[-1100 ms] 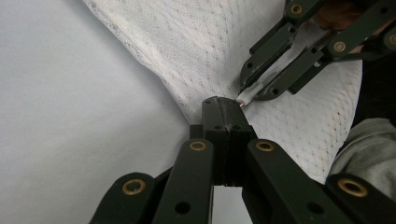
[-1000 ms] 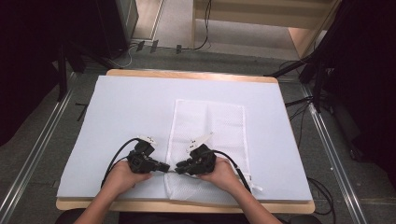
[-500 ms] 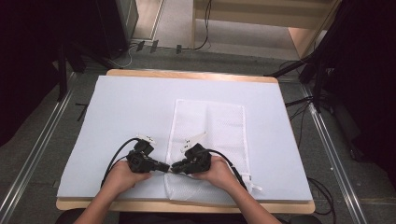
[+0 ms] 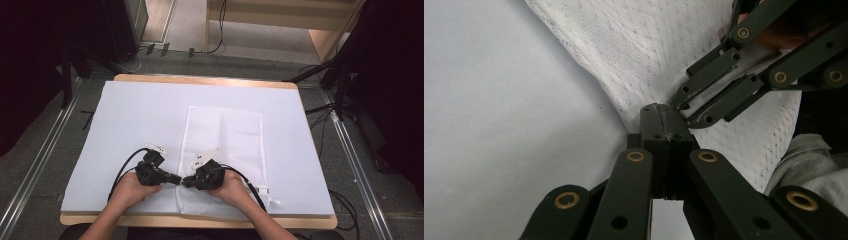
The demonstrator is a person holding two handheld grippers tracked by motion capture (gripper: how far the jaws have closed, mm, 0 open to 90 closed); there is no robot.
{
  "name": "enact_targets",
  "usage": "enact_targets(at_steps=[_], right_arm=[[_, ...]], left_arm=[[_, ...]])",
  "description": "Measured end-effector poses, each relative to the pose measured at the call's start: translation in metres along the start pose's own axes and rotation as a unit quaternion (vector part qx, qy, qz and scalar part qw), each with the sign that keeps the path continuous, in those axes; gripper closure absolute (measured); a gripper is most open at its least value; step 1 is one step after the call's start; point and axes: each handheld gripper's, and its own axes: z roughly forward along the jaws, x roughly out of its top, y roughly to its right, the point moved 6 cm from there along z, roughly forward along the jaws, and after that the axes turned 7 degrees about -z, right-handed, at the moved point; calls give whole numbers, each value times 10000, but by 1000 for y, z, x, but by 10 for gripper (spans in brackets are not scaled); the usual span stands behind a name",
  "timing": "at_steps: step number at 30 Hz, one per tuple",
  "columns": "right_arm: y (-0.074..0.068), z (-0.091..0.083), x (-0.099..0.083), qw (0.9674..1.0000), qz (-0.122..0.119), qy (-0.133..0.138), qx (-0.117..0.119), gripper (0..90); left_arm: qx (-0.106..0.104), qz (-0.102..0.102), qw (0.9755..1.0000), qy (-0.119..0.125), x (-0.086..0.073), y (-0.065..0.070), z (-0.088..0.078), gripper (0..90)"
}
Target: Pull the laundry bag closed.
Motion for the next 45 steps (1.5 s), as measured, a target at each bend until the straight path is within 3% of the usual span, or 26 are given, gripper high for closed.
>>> enact_targets(at_steps=[3,9,15,25,45], right_arm=[[1,-1,0,9999,126,8,54,867],[-1,-2,0,9998,-110,-135,-88,868],[1,-9,-5,9998,-32,-195,-52,869],[0,-13,-6,9993,-173,-298,-130,870],[6,-37,-25,9994,70,-312,-161,873]], left_arm=[[44,36,10000,4,0,1,0,900],[74,75,9999,-6,0,1,0,900],[90,90,9999,-13,0,2,1,900],[98,109,9999,-18,0,2,0,900],[107,136,9998,-25,0,2,0,900]])
